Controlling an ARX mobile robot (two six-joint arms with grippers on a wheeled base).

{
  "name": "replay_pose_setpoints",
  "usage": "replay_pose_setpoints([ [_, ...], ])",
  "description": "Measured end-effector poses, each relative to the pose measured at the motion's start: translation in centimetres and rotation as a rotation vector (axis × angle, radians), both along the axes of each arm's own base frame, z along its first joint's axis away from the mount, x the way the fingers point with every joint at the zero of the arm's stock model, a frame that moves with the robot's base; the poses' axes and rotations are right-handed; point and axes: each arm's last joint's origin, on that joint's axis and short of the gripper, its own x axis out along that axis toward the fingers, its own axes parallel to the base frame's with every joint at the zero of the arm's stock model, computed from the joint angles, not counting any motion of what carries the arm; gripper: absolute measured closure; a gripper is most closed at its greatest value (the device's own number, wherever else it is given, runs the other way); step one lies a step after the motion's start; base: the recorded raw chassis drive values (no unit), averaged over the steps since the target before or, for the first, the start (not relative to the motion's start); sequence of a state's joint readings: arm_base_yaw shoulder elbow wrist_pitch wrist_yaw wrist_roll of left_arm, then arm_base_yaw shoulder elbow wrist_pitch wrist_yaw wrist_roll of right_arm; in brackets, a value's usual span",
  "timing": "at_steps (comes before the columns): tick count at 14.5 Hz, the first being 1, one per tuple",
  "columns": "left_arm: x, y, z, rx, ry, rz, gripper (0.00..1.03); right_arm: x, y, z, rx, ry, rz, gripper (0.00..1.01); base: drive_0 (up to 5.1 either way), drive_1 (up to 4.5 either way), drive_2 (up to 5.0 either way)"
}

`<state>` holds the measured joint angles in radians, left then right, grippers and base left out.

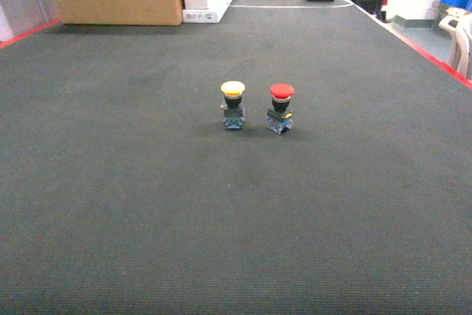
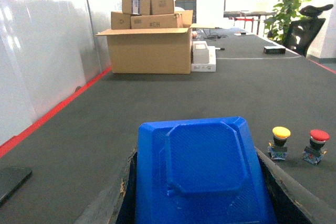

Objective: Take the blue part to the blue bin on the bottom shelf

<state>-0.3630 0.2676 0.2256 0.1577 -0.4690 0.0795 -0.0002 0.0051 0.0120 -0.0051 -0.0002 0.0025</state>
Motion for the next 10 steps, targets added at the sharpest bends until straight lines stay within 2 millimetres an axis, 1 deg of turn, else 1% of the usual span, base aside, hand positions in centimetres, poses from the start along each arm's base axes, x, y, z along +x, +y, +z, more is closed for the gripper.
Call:
replay_pose_setpoints([
  [7, 0.00, 0.00, 0.00, 0.000, 0.000, 0.000, 0.58, 0.00, 0.00, 0.00, 0.000, 0.000, 0.000, 0.03, 0.0, 0.00, 0.0],
  [10, 0.04, -0.01, -0.03, 0.001, 0.003, 0.000, 0.58, 0.00, 0.00, 0.01, 0.000, -0.002, 0.000, 0.03, 0.0, -4.30, 4.4],
])
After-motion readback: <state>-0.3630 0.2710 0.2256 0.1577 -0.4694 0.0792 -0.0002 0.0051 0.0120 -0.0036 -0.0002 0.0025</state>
